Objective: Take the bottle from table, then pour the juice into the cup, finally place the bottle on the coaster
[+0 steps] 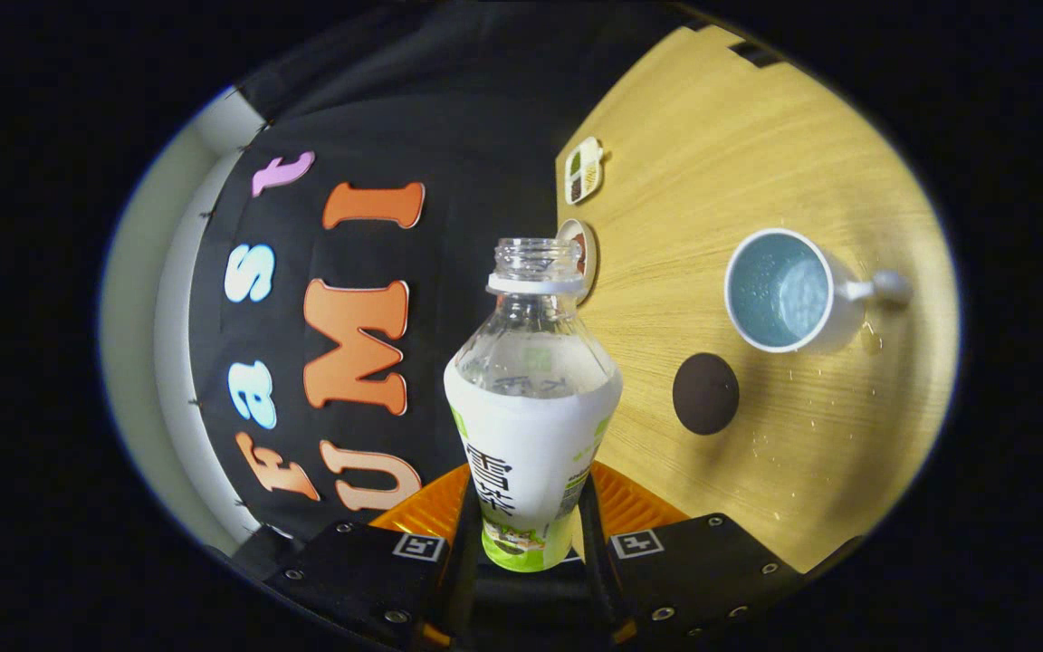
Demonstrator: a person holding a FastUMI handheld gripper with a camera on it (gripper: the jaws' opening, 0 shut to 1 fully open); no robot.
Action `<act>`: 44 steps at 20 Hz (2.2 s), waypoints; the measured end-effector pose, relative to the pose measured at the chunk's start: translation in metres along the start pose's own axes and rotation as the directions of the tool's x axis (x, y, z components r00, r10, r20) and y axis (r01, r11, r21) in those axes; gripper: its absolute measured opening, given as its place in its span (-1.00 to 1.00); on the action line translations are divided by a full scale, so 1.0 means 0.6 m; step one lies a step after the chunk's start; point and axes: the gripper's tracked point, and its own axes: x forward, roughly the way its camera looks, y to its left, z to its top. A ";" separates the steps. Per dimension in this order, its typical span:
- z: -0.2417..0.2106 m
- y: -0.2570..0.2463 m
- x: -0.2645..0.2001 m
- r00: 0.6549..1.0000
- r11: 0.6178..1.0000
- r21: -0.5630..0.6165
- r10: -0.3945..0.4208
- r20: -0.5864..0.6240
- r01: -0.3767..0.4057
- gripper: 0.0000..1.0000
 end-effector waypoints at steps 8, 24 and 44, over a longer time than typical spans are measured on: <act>0.027 0.008 0.036 0.990 0.797 -0.592 -0.054 0.129 0.121 0.07; 0.042 -0.099 0.161 0.938 0.216 -0.918 -0.173 0.299 0.332 0.13; 0.018 -0.161 0.183 0.932 0.173 -0.928 -0.220 0.289 0.329 0.37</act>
